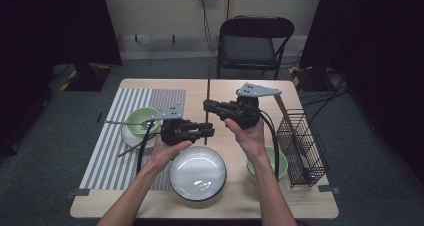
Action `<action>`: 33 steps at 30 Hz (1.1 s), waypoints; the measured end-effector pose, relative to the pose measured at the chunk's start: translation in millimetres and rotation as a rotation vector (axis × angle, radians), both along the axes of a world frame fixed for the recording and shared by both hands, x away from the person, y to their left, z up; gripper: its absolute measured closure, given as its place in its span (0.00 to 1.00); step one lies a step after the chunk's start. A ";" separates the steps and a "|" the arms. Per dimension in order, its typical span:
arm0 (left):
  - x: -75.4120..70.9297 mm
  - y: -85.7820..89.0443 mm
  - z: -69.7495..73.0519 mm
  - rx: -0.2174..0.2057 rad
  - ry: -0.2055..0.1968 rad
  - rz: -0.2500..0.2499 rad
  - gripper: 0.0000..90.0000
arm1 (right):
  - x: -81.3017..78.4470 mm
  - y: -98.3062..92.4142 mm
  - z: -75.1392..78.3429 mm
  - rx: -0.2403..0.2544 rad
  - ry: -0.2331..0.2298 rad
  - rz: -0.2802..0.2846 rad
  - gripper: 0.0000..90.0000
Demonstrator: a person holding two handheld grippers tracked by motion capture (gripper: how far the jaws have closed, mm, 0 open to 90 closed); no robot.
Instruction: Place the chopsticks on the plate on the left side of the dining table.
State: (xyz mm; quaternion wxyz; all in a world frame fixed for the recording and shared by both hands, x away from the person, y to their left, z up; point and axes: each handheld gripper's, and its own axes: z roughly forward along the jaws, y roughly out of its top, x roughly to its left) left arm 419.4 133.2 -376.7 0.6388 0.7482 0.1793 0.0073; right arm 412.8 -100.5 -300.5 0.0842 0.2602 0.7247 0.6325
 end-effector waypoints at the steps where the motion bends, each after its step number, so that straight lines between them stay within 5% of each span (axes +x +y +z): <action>1: 0.2 0.7 0.6 0.002 -0.008 0.002 0.80 | -0.2 -1.2 -0.2 0.003 0.001 0.000 0.95; 12: -3.3 -6.7 -0.5 0.041 -0.025 -0.022 0.86 | -4.5 -11.3 -5.7 0.020 0.012 -0.008 0.95; 21: -3.8 -6.4 -1.0 0.030 -0.020 -0.023 0.93 | -5.7 -12.2 -1.7 0.025 0.002 0.002 0.94; 26: -4.0 -4.4 -1.2 0.030 -0.022 -0.021 0.93 | -4.4 -11.5 -0.9 0.014 0.000 -0.030 0.63; 33: -5.8 -0.6 -4.1 0.047 -0.016 -0.019 0.93 | -2.5 -10.7 7.0 -0.013 -0.025 -0.056 0.49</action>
